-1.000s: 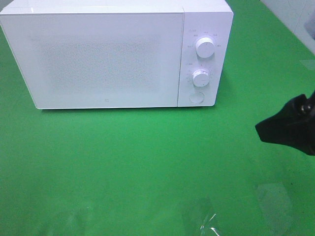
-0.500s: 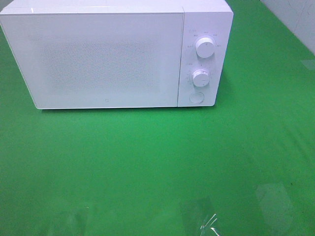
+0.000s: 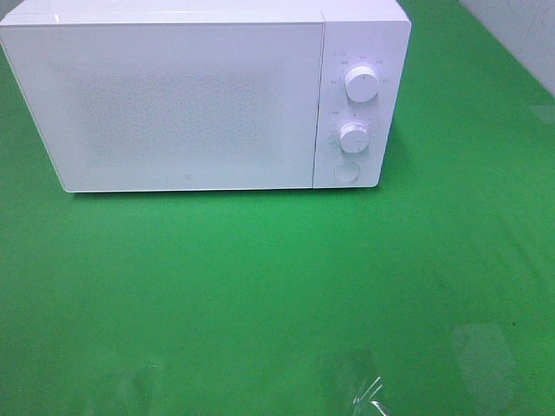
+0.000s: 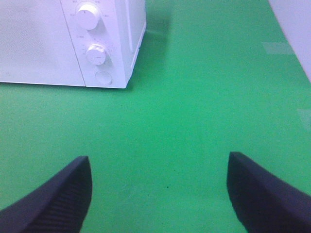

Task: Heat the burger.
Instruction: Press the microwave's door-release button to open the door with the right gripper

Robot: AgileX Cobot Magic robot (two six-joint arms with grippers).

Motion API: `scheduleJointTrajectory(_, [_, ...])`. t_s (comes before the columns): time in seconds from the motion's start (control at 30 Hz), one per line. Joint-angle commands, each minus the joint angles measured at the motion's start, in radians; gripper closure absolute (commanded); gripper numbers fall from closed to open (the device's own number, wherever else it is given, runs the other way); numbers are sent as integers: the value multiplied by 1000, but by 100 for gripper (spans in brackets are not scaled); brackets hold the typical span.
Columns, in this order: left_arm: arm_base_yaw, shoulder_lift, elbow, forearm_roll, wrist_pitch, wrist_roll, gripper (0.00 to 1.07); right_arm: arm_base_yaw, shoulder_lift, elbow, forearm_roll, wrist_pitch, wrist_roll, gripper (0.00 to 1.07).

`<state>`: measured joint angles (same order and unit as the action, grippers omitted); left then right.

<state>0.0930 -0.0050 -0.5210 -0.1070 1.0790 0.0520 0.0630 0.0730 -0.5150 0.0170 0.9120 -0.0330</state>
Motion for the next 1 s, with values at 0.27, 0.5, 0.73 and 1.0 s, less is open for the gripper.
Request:
scheduleJointTrajectory(0.27, [2, -16, 3, 1, -9, -6, 9, -42, -104, 25, -12, 46, 33, 31])
scheduleJointTrajectory(0.5, [2, -14, 3, 2, -9, -6, 9, -42, -104, 25, -17, 46, 27, 31])
scheduleJointTrajectory(0.73, [2, -14, 3, 2, -9, -6, 9, -42, -104, 25, -17, 46, 27, 31])
scheduleJointTrajectory(1.0, [2, -14, 3, 2, -9, -6, 9, -42, -64, -34, -12, 5, 27, 31])
